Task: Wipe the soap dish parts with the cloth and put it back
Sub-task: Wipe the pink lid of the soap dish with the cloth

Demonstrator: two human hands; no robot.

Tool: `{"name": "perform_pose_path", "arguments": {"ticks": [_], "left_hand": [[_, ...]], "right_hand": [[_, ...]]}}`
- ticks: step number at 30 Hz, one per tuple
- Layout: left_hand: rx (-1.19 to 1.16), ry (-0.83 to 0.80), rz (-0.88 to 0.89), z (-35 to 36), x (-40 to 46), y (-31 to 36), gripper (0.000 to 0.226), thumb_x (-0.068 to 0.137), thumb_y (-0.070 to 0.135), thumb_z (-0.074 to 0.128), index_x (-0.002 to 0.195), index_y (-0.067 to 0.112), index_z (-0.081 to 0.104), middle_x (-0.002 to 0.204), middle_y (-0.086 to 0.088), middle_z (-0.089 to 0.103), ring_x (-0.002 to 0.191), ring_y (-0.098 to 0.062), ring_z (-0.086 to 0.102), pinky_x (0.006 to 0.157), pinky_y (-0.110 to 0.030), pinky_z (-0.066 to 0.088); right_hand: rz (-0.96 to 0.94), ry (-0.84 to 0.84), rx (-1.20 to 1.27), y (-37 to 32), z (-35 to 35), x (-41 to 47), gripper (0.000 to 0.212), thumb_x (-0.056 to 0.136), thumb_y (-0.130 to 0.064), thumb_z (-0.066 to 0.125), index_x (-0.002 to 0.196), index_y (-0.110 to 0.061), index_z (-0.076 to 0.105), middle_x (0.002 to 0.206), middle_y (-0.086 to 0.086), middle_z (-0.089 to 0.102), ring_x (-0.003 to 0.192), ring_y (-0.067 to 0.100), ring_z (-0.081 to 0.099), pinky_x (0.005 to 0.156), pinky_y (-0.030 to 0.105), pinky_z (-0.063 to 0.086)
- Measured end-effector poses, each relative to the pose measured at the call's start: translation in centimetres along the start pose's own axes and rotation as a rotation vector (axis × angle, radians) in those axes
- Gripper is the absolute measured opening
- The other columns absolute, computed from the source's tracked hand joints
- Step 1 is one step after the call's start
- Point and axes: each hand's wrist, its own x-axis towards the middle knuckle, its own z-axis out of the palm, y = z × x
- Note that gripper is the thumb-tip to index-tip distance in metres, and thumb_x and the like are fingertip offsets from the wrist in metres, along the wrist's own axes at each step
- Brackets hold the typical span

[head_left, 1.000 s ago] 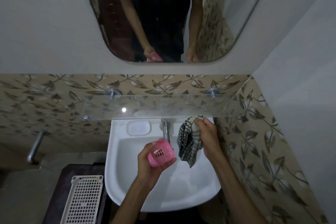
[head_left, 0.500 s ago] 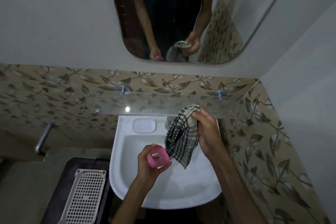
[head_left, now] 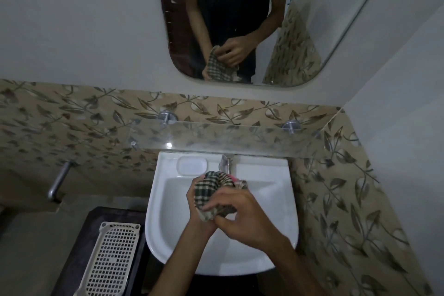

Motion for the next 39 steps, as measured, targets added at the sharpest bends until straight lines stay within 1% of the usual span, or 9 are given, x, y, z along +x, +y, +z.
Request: {"name": "perform_pose_path", "arguments": {"ticks": [7,13,17,21,23,26,29,32,39], "left_hand": [[0.017,0.013,0.049,0.9,-0.1,1.2,0.053,0.100,0.036,0.045,0.076,0.006,0.081,0.079,-0.012,0.077,0.074,-0.026,0.078,0.067,-0.034,0.063],[0.011,0.037,0.030,2.2,-0.3,1.2,0.055,0.100,0.039,0.044,0.070,0.007,0.078,0.076,-0.011,0.074,0.070,-0.027,0.076,0.065,-0.035,0.063],[-0.031,0.011,0.014,2.2,0.1,1.7,0.071,0.107,0.038,0.027,0.068,0.006,0.078,0.074,-0.013,0.075,0.069,-0.027,0.077,0.064,-0.036,0.064],[-0.005,0.019,0.013,2.5,-0.5,2.3,0.063,0.103,0.046,0.036,0.086,0.003,0.078,0.089,-0.018,0.076,0.080,-0.033,0.077,0.073,-0.043,0.065],[0.000,0.030,0.054,2.6,-0.5,2.5,0.068,0.106,0.044,0.031,0.080,0.006,0.081,0.084,-0.013,0.077,0.075,-0.028,0.077,0.070,-0.039,0.064],[0.017,0.077,0.157,2.9,-0.5,2.9,0.064,0.110,0.030,0.027,0.065,0.017,0.071,0.068,-0.002,0.066,0.063,-0.016,0.068,0.069,-0.029,0.059],[0.046,0.134,0.184,3.4,-0.7,3.0,0.047,0.106,0.033,0.039,0.069,0.019,0.065,0.068,-0.001,0.061,0.061,-0.015,0.064,0.066,-0.027,0.058],[0.001,0.094,0.193,3.1,-0.5,2.9,0.055,0.106,0.038,0.040,0.072,0.015,0.078,0.075,-0.004,0.071,0.066,-0.018,0.073,0.065,-0.030,0.062],[-0.009,0.014,0.190,3.6,-0.9,3.1,0.049,0.101,0.041,0.044,0.079,0.015,0.079,0.081,-0.003,0.074,0.074,-0.020,0.074,0.072,-0.033,0.062]], "right_hand": [[0.178,0.005,0.151,1.6,-0.2,-1.9,0.018,0.083,-0.022,0.089,0.101,-0.018,0.085,0.095,-0.006,0.078,0.083,0.012,0.073,0.075,0.024,0.059],[0.169,-0.007,-0.009,1.8,-1.6,-1.4,0.015,0.082,-0.025,0.089,0.095,-0.019,0.086,0.091,-0.009,0.078,0.078,0.010,0.070,0.069,0.028,0.059],[0.073,-0.027,-0.147,1.7,-1.9,-1.4,0.030,0.079,-0.030,0.090,0.108,-0.023,0.083,0.108,-0.011,0.077,0.098,0.002,0.069,0.083,0.025,0.057],[0.053,0.066,-0.143,1.9,-1.2,-2.0,0.032,0.080,-0.020,0.086,0.111,-0.023,0.082,0.115,-0.008,0.073,0.107,0.007,0.067,0.087,0.024,0.057],[0.167,0.180,0.007,1.8,-0.7,-2.7,0.036,0.078,-0.016,0.079,0.112,-0.028,0.078,0.112,-0.010,0.072,0.103,0.012,0.068,0.083,0.022,0.056],[0.626,0.574,0.390,1.4,0.6,-3.1,0.018,0.087,-0.014,0.072,0.096,-0.028,0.076,0.099,-0.001,0.080,0.089,0.019,0.075,0.077,0.032,0.062],[0.970,0.520,0.865,1.1,1.1,-2.5,0.015,0.099,-0.024,0.071,0.111,-0.017,0.076,0.108,0.011,0.082,0.095,0.025,0.081,0.085,0.037,0.061],[1.016,0.436,1.108,0.3,1.1,-1.5,0.027,0.095,-0.027,0.075,0.116,-0.009,0.078,0.112,0.014,0.081,0.096,0.025,0.080,0.083,0.032,0.061],[1.060,0.523,1.160,-0.2,1.2,-0.8,0.020,0.083,-0.011,0.084,0.101,-0.002,0.079,0.092,0.014,0.075,0.077,0.021,0.067,0.066,0.026,0.059]]}}
